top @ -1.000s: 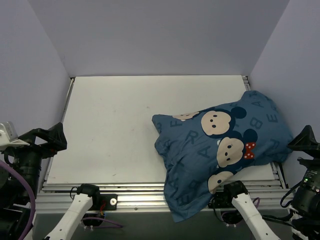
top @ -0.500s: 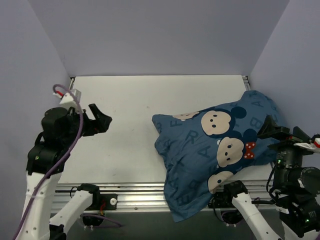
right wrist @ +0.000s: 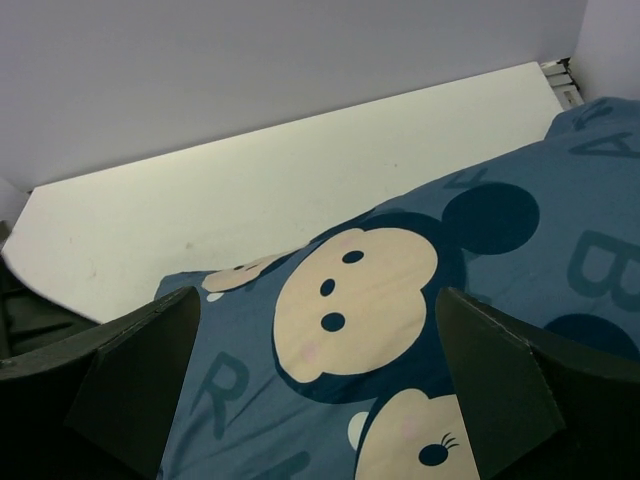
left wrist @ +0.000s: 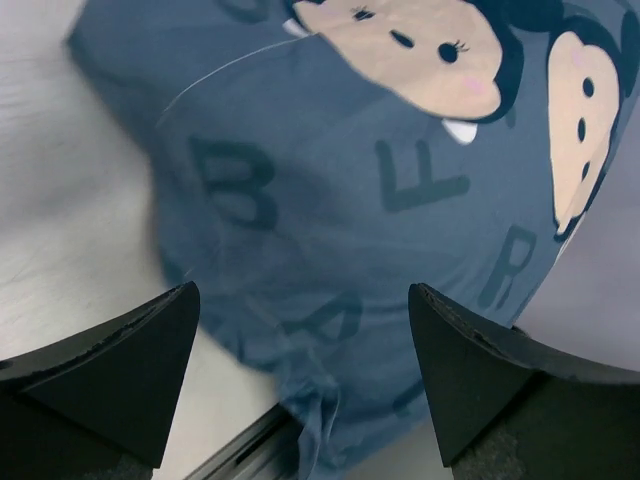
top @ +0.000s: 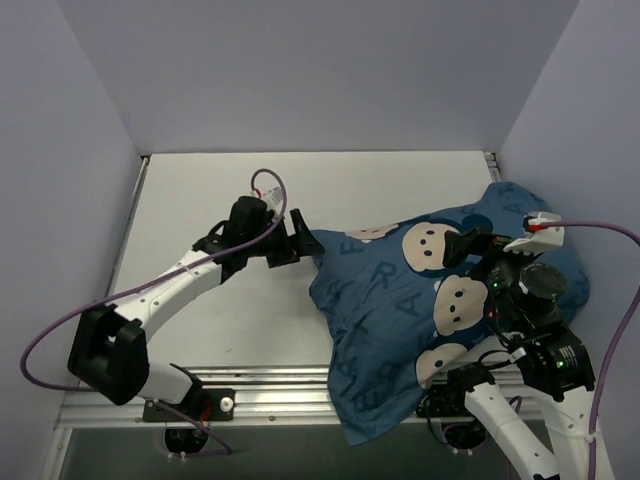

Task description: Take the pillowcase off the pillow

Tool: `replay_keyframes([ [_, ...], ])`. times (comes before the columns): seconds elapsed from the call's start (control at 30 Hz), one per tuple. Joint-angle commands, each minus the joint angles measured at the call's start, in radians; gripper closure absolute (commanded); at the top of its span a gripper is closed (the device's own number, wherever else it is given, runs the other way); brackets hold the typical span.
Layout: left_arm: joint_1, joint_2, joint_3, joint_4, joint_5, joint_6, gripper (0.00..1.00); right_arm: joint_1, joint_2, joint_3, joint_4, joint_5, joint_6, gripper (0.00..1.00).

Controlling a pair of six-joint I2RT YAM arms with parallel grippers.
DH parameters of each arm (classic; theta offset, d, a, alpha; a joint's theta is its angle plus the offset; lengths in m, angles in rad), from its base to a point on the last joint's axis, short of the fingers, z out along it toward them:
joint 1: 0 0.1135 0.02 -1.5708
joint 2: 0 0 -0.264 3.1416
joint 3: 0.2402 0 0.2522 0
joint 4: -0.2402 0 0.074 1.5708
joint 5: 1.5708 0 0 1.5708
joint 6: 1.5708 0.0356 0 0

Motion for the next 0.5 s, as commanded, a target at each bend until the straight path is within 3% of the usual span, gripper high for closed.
replay_keyframes([
  [0.0, -0.057, 0.126, 0.055, 0.31, -0.021, -0.107, 0.06, 0.004, -0.003, -0.01, 0.052, -0.073, 0.023, 0.0],
  [0.17, -0.103, 0.359, 0.145, 0.38, 0.002, -0.145, 0.06, 0.004, 0.002, -0.015, 0.04, -0.102, 0.012, 0.0],
  [0.27, -0.119, 0.439, 0.161, 0.428, 0.017, -0.17, 0.02, 0.004, 0.002, -0.018, 0.025, -0.102, 0.0, 0.0],
  [0.3, -0.119, 0.448, 0.154, 0.447, 0.02, -0.189, 0.05, 0.004, 0.002, -0.019, 0.017, -0.102, 0.0, 0.0],
  [0.33, -0.117, 0.453, 0.145, 0.461, 0.017, -0.199, 0.29, 0.004, 0.002, -0.021, 0.014, -0.1, -0.004, 0.0],
  [0.47, -0.096, 0.395, 0.092, 0.467, -0.024, -0.193, 0.97, 0.004, 0.003, -0.028, 0.014, -0.1, -0.008, 0.0],
])
